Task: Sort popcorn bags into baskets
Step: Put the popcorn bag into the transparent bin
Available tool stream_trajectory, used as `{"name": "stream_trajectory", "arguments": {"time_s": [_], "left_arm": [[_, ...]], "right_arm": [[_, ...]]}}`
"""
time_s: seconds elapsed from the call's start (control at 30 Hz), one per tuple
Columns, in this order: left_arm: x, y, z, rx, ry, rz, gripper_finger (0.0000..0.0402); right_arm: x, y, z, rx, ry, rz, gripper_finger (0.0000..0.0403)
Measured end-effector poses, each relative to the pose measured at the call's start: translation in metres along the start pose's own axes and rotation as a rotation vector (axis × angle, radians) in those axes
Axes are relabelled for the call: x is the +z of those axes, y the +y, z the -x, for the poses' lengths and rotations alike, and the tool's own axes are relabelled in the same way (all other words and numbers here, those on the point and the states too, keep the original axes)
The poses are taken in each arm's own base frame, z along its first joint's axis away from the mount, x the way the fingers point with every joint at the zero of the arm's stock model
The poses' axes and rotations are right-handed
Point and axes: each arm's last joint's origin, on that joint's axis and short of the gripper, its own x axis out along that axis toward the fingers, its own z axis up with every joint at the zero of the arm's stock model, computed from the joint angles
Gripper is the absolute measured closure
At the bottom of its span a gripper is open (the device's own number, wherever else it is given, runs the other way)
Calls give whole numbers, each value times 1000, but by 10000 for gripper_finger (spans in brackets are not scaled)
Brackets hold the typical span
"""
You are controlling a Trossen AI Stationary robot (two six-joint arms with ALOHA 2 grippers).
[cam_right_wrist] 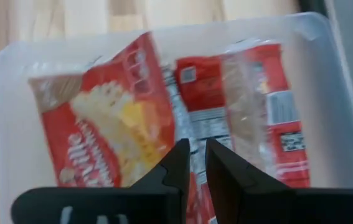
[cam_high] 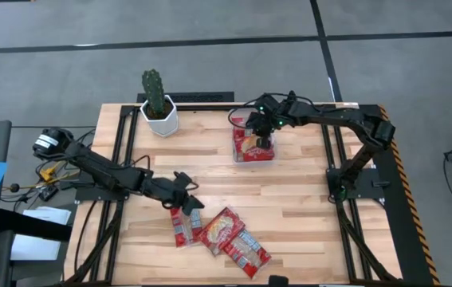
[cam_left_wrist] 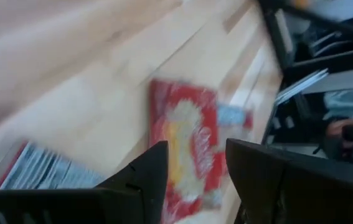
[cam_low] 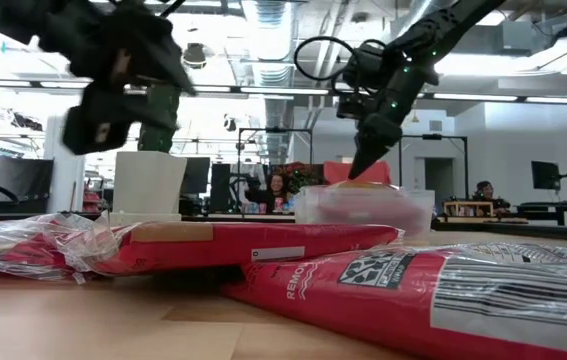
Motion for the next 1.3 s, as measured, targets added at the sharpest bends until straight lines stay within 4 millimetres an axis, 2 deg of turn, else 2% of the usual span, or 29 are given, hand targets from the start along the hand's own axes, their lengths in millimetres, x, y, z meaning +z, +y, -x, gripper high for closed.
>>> {"name": "stream_trajectory", "arguments": {"time_s": [0.1,0.2,0.33,0.47,0.63,0.83,0.9,1.03,1.17,1.3], "left_arm": [[-9,-1,1,14,31,16,262],[-15,-5,3,-11,48,28,268],[-16,-25,6,-62,16,9,270],[-13,-45,9,-98,-28,-72,270],[-15,-51,11,-45,-16,-117,270],[-37,-49,18,3,51,-70,270],[-46,-48,21,26,60,-45,270],[-63,-46,29,66,56,-6,270],[-83,-45,40,88,31,53,270],[-108,-40,54,106,-64,126,270]], "right_arm": [[1,-5,1,-18,-22,-68,329],[3,-2,4,-11,-30,-100,329],[13,14,22,29,-95,-107,329],[20,33,23,71,-111,-64,329],[17,45,-7,92,-33,-43,329],[2,38,-44,103,80,-72,329],[0,35,-49,96,92,-81,329],[7,29,-42,78,99,-88,329],[28,27,-9,57,24,-87,329],[37,38,19,92,-38,-188,329]]}}
